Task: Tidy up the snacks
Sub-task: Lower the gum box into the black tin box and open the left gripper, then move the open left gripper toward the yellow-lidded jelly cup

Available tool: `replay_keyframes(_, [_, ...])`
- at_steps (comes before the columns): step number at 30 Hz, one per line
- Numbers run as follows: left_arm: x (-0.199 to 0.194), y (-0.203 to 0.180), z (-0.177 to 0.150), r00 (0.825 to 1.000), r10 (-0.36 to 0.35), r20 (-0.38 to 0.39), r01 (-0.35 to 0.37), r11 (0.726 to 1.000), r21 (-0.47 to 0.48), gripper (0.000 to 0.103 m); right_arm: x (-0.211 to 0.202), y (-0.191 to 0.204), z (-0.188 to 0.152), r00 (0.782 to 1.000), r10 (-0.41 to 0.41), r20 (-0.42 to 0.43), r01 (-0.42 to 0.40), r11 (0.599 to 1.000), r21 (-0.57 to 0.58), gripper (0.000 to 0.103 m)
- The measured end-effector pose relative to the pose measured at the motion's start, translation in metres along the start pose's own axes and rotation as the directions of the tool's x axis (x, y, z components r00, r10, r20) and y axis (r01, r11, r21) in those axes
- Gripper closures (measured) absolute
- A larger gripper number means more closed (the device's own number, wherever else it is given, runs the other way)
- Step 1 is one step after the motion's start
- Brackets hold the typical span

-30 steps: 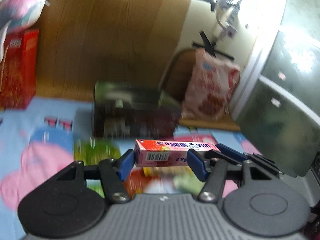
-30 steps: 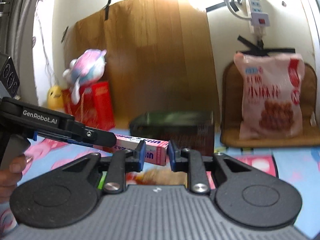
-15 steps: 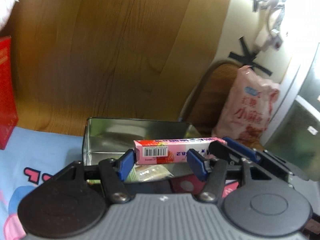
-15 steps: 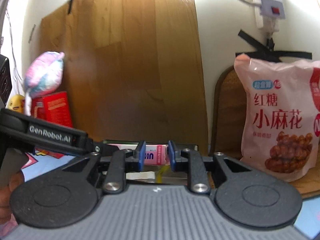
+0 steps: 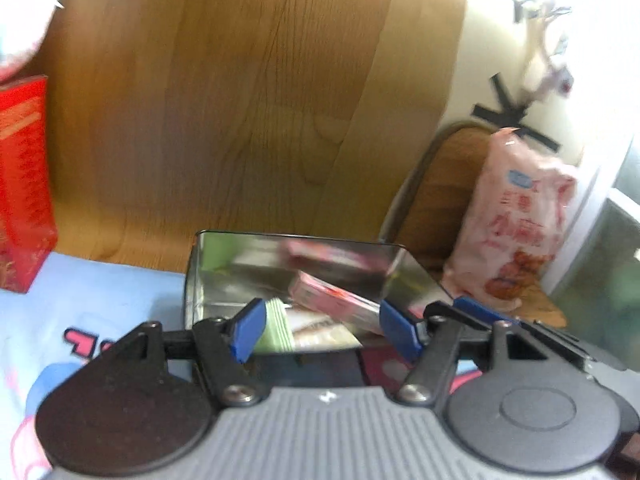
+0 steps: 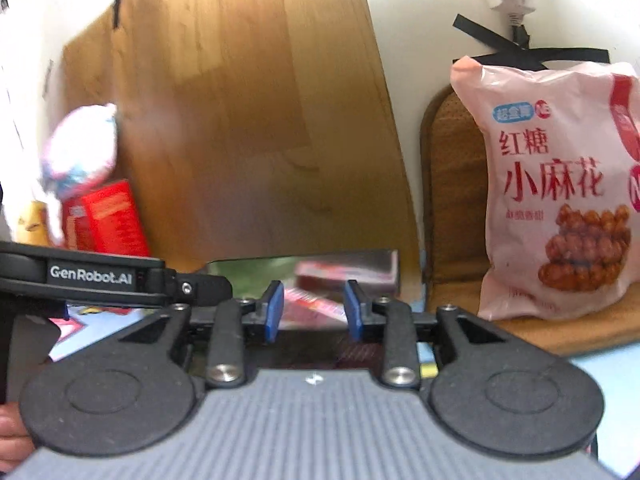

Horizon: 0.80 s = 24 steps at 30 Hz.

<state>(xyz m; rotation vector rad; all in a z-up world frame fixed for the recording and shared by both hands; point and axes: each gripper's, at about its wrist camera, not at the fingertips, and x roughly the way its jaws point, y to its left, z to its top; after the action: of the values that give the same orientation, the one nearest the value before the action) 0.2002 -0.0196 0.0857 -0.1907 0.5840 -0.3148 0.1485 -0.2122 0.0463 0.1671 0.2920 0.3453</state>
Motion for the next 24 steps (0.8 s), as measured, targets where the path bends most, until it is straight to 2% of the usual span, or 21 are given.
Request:
replay_keyframes(4, [-0.047, 0.006, -0.025, 0.999, -0.045, 0.017, 0.045, 0.999, 0.022, 0.036, -0.038, 0.018, -0.02, 0.995, 0.091, -0.045, -0.089, 0.995, 0.044, 0.067])
replay_keyframes(7, [-0.079, 0.028, -0.051, 0.998, -0.061, -0.001, 0.061, 0.997, -0.036, 0.036, -0.056, 0.032, -0.039, 0.979, 0.173, -0.112, -0.165, 0.983, 0.077, 0.065])
replay_keyframes(10, [-0.095, 0.051, -0.071, 0.996, -0.072, -0.046, 0.066, 0.989, -0.133, 0.037, -0.063, 0.057, -0.055, 0.959, 0.229, -0.164, -0.225, 0.973, 0.042, 0.053])
replay_keyframes(12, [-0.106, 0.059, -0.084, 0.994, -0.087, -0.066, 0.074, 0.981, -0.179, 0.037, -0.062, 0.075, -0.062, 0.951, 0.239, -0.196, -0.246, 0.969, -0.013, 0.038])
replay_keyframes(15, [-0.121, 0.059, -0.098, 0.993, -0.104, -0.064, 0.091, 0.979, -0.185, 0.037, -0.058, 0.094, -0.074, 0.949, 0.215, -0.231, -0.241, 0.966, -0.095, 0.039])
replay_keyframes(16, [-0.124, 0.058, -0.101, 0.992, -0.111, -0.064, 0.098, 0.978, -0.184, 0.037, -0.061, 0.097, -0.078, 0.96, 0.175, -0.221, -0.209, 0.968, -0.141, 0.042])
replay_keyframes(17, [-0.127, 0.057, -0.105, 0.991, -0.118, -0.068, 0.104, 0.977, -0.185, 0.037, -0.063, 0.099, -0.083, 0.964, 0.138, -0.228, -0.179, 0.969, -0.17, 0.056])
replay_keyframes(18, [-0.129, 0.056, -0.108, 0.99, -0.122, -0.073, 0.107, 0.977, -0.187, 0.037, -0.066, 0.097, -0.084, 0.966, 0.131, -0.222, -0.17, 0.971, -0.168, 0.056])
replay_keyframes(20, [-0.13, 0.051, -0.114, 0.987, -0.138, -0.087, 0.12, 0.975, -0.187, 0.037, -0.075, 0.086, -0.084, 0.963, 0.15, -0.226, -0.177, 0.979, -0.105, 0.058])
replay_keyframes(21, [-0.13, 0.047, -0.118, 0.984, -0.15, -0.095, 0.131, 0.975, -0.182, 0.037, -0.081, 0.081, -0.085, 0.962, 0.158, -0.225, -0.18, 0.98, -0.084, 0.074])
replay_keyframes(22, [-0.131, 0.043, -0.122, 0.982, -0.16, -0.101, 0.141, 0.975, -0.174, 0.037, -0.087, 0.077, -0.087, 0.958, 0.181, -0.224, -0.2, 0.978, -0.066, 0.076])
replay_keyframes(24, [-0.131, 0.032, -0.127, 0.978, -0.177, -0.112, 0.16, 0.976, -0.146, 0.037, -0.1, 0.072, -0.093, 0.958, 0.173, -0.229, -0.19, 0.98, -0.053, 0.087])
